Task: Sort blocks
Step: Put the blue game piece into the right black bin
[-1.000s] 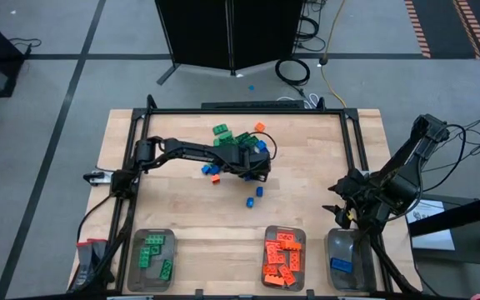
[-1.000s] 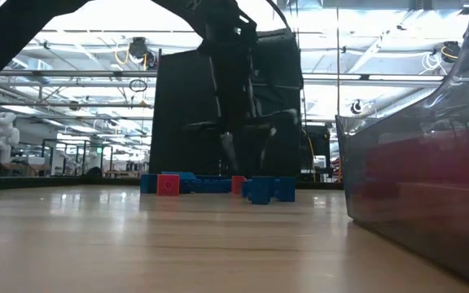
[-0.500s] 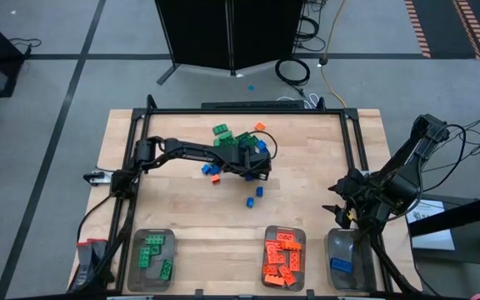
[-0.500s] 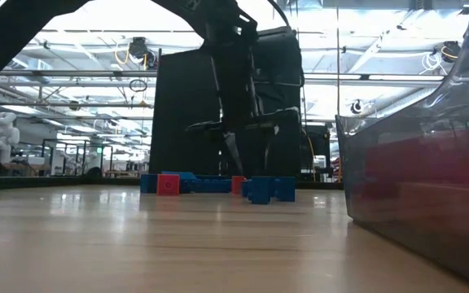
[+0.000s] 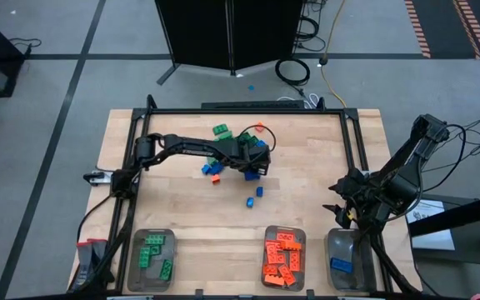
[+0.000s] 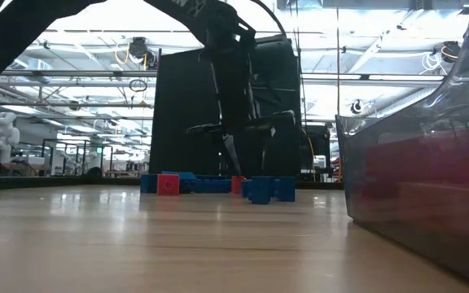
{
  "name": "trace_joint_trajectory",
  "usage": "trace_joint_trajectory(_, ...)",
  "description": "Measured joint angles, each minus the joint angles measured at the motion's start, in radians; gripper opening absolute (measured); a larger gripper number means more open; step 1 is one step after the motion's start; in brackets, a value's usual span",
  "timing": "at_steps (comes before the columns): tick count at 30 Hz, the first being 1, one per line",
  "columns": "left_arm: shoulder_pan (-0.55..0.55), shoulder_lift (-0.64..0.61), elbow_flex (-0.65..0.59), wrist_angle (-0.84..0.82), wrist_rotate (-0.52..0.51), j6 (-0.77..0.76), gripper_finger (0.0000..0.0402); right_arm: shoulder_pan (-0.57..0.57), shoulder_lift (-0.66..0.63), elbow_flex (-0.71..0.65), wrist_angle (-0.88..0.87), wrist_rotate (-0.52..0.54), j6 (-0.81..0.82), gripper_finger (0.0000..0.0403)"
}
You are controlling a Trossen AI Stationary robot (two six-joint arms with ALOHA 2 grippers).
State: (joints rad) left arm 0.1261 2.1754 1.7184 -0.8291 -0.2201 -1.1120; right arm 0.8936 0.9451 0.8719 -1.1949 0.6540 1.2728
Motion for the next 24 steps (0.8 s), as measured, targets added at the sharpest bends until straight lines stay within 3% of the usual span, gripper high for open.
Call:
trace_joint_trajectory(13, -0.003, 0.0, -0.006, 0.01, 0.007, -0.004, 0.0196, 0.0, 0.0, 0.0, -0.003, 0.0, -0.002, 0.0304)
trace_joint_trajectory(24, -0.004, 0.007, -0.007, 0.001, 0.013, -0.012, 0.0264, 0.0, 0.0, 0.0, -0.008, 0.0, -0.002, 0.0304)
